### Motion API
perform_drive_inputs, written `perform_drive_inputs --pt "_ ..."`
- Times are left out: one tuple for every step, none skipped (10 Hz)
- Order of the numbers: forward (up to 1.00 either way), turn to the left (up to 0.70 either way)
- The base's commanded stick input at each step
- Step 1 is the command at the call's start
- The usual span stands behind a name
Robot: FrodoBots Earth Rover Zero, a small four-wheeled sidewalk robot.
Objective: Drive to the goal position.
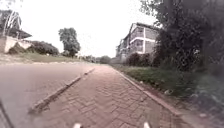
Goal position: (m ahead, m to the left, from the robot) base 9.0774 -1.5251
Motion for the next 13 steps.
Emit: perform_drive_inputs --pt "0.5 0.0" --pt "0.5 0.0" --pt "0.5 0.0" --pt "0.5 0.0" --pt "0.5 0.0" --pt "0.5 0.0" --pt "0.5 0.0" --pt "0.5 0.0" --pt "0.5 0.0" --pt "0.5 0.0" --pt "0.5 0.0" --pt "0.5 0.0" --pt "0.5 0.0"
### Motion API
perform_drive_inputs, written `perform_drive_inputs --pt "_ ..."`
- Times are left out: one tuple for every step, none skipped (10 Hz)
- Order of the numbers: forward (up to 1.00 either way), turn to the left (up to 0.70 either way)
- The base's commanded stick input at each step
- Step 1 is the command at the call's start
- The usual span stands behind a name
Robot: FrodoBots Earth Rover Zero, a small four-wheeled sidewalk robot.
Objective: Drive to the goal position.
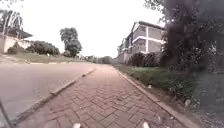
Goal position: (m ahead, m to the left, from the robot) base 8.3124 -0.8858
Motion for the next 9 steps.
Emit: perform_drive_inputs --pt "0.5 0.0" --pt "0.5 0.0" --pt "0.5 0.0" --pt "0.5 0.0" --pt "0.5 0.0" --pt "0.5 0.0" --pt "0.5 0.0" --pt "0.5 0.0" --pt "0.5 0.0"
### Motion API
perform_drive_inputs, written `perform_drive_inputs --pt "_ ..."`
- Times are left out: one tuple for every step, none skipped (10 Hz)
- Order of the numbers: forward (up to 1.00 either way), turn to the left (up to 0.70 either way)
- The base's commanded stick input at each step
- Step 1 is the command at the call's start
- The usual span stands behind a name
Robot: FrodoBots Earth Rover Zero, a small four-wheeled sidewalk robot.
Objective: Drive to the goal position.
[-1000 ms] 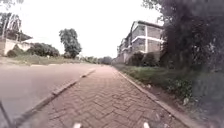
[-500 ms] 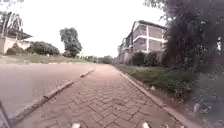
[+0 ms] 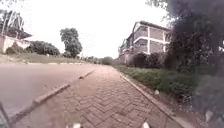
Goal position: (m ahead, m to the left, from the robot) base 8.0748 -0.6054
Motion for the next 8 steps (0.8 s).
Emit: perform_drive_inputs --pt "0.5 0.0" --pt "0.5 0.0" --pt "0.5 0.0" --pt "0.5 0.0" --pt "0.5 0.0" --pt "0.5 0.0" --pt "0.5 0.0" --pt "0.5 0.0"
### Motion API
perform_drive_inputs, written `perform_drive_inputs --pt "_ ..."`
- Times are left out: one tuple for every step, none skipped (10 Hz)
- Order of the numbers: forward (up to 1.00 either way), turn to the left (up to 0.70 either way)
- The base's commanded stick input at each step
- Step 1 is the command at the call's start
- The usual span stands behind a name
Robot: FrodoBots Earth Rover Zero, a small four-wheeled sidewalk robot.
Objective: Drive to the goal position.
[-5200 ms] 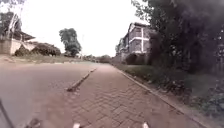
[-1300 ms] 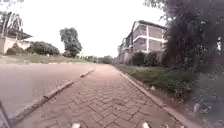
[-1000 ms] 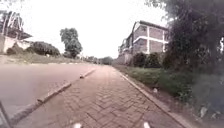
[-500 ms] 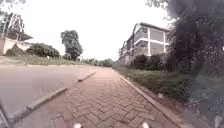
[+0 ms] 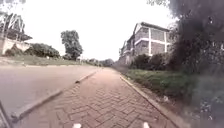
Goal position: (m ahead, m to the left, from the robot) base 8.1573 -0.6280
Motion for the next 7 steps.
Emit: perform_drive_inputs --pt "0.5 0.05" --pt "0.5 0.15" --pt "0.5 0.5" --pt "0.5 0.5" --pt "0.5 0.38" --pt "0.5 0.13" --pt "0.5 0.0"
